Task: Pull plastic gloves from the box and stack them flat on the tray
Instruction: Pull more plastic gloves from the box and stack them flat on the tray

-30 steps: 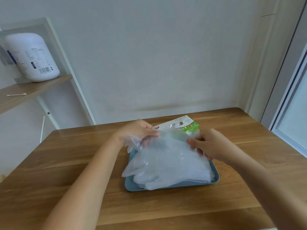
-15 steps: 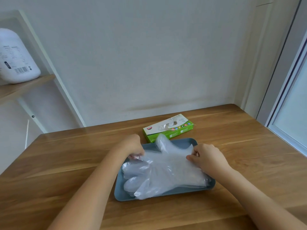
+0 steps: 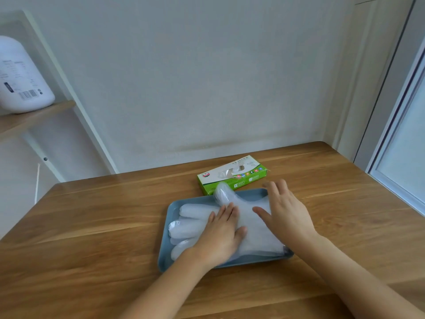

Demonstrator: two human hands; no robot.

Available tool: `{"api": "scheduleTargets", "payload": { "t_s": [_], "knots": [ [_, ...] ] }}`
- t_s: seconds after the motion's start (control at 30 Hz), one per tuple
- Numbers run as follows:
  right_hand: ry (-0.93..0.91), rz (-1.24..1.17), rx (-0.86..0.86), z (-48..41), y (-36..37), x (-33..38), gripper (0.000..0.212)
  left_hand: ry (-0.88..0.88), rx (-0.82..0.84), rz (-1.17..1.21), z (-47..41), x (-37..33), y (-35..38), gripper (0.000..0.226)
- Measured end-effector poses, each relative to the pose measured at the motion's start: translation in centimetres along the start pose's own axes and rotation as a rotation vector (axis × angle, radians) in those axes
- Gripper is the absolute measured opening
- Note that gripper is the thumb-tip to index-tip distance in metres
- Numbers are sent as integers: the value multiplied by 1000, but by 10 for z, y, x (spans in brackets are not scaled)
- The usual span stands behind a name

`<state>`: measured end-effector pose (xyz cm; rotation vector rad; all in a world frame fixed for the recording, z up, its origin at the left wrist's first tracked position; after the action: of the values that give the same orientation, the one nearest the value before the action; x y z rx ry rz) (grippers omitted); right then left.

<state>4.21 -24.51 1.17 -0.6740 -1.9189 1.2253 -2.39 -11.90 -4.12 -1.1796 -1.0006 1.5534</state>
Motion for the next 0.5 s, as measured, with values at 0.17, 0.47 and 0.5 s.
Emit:
{"api": "scheduleTargets", "payload": {
  "t_s": [0.17, 0.47, 0.5],
  "knots": [
    [-390, -240, 294, 18, 30, 35, 48, 20, -4, 6, -2, 6, 8, 64],
    [-350, 181, 701, 19, 51, 18, 106, -111, 156, -27, 22, 53, -2, 107],
    [-347, 207, 715, 17, 48, 15, 106, -127, 196, -36, 26, 60, -7, 114]
  ]
}}
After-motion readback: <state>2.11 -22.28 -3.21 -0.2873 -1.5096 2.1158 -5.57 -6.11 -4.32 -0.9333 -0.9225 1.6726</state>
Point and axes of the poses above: each hand's wrist, its own z-axis away from the middle knuckle, its own y-axis out of the palm, x = y × z, the point moved 6 cm from there along -z, towards the middle knuckle, and after that the axes turned 3 degrees about x, right-handed, at the moved point
